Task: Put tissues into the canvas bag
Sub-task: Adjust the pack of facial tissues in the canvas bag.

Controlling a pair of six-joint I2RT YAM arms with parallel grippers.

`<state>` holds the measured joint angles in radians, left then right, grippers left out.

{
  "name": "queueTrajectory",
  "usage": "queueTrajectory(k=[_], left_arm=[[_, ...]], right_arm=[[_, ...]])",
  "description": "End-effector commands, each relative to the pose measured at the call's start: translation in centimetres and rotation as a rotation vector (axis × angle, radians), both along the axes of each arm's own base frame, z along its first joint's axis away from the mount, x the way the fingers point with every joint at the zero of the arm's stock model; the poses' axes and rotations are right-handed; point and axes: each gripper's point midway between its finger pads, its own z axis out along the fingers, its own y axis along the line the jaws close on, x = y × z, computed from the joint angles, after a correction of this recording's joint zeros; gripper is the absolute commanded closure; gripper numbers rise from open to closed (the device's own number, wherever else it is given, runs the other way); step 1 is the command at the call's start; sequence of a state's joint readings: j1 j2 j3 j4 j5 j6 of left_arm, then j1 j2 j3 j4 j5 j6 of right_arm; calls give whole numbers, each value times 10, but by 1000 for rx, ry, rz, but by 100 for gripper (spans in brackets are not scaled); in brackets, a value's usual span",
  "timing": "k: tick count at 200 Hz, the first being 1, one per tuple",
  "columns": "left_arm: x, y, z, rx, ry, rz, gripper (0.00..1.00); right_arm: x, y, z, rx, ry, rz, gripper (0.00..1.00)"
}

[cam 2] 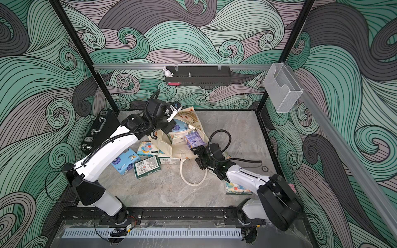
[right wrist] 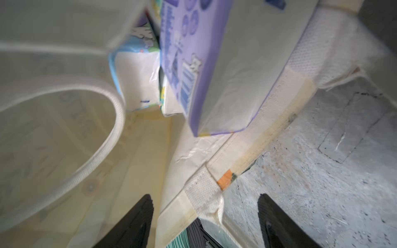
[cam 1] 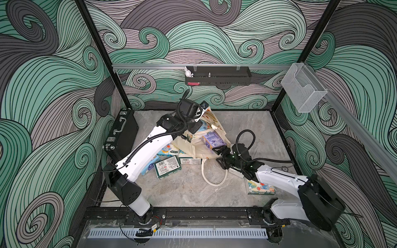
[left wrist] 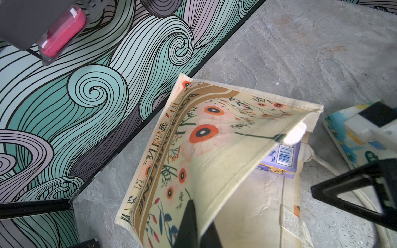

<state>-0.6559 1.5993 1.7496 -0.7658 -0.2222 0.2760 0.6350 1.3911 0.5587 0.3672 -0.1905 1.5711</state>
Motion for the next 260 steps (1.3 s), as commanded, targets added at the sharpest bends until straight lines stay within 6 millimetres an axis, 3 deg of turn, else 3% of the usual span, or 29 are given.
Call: queueTrajectory(k=[1,65,162,187,203,217,231,260], left_arm=[[3,-5,25,-76,-48,-4,100],[1,-5,28,-85,-50,-10,100],[0,-4,31,-88,-54,-11,100],[-1,-5,30,-88,-52,-14,100],[0,-5,30,-87,-53,-13,100],[0,-4,28,-79,-53,-10,100],[1,-4,27,-73,-56,-11,100],[3,-4,21,-49,-54,-21,100]], right_arm=[[27,8,16,119,-16,-97,23],[51,-12,-10,65,-36,-173,22],[92,-19,-37,9,-134,-218,21],[104,-19,-34,48,-227,-241,30],[109,-17,-24,74,-297,-230,47],[105,-16,-15,71,-350,-201,57],[95,-18,-8,42,-375,-159,60],[55,-27,7,-124,-433,-15,64]])
